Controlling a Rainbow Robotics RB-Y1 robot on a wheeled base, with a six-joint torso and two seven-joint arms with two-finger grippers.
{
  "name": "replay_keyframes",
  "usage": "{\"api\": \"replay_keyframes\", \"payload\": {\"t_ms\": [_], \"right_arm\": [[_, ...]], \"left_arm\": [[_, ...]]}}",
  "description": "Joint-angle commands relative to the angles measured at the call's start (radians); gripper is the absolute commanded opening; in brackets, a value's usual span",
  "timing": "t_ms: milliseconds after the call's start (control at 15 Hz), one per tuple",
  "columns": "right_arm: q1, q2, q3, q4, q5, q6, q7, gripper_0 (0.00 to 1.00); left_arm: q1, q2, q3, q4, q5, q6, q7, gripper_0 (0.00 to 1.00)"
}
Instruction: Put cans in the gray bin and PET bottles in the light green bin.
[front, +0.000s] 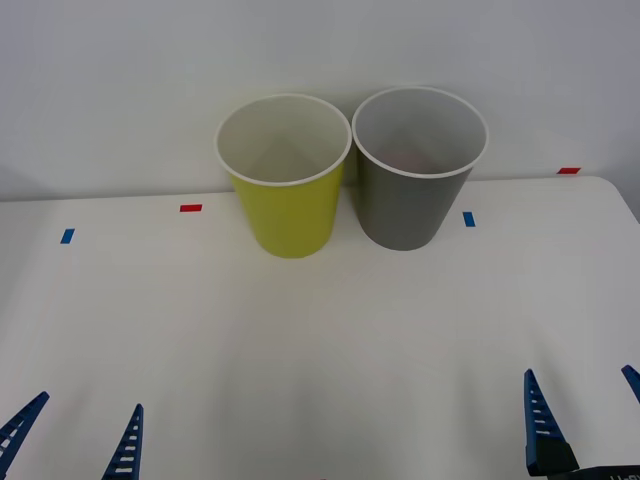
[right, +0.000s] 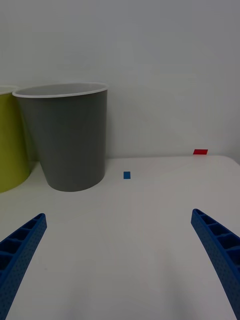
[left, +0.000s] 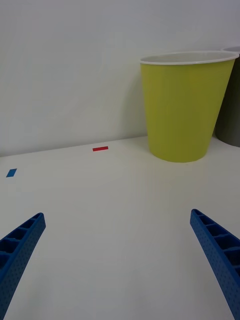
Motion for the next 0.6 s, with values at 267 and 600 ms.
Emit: {"api": "replay_keyframes", "payload": {"t_ms": [267,600], "right_arm": [[0.027,-0.003,0.029,0.000,0.001,-0.002,0.002,1.00],[0.028,-0.001,0.029,0.000,0.001,-0.002,0.002,1.00]], "left_arm": [[0.000,0.000,0.000,0.000,0.000,0.000,0.000,1.00],[0.000,0.000,0.000,0.000,0.000,0.000,0.000,1.00]]}}
